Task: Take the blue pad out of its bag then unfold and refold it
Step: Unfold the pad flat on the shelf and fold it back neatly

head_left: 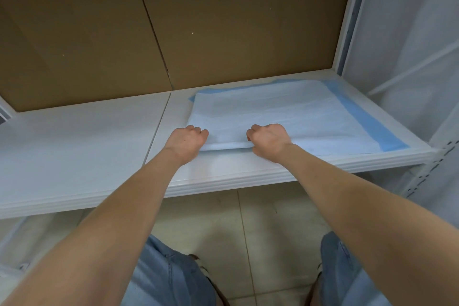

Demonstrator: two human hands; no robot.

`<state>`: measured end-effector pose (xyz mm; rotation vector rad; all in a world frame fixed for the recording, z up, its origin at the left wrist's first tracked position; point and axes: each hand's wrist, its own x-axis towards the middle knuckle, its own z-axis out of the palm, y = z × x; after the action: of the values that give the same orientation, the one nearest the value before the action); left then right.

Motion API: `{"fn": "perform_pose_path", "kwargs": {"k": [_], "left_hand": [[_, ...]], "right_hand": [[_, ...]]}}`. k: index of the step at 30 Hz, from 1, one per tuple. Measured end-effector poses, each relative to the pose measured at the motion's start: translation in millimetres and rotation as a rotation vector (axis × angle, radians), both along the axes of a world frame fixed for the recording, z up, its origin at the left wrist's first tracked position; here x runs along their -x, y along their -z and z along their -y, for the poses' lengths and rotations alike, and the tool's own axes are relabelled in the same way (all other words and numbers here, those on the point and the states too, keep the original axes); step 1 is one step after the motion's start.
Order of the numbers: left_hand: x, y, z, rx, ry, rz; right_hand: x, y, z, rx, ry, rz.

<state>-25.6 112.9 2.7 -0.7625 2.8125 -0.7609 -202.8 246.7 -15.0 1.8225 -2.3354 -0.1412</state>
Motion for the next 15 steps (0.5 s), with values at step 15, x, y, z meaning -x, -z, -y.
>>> {"fn": "perform_pose_path", "kwargs": {"k": [15], "left_hand": [[32, -28, -19, -0.409, -0.420, 0.400]], "right_hand": [[7, -11, -5, -0.160, 0.056, 0.497]]}}
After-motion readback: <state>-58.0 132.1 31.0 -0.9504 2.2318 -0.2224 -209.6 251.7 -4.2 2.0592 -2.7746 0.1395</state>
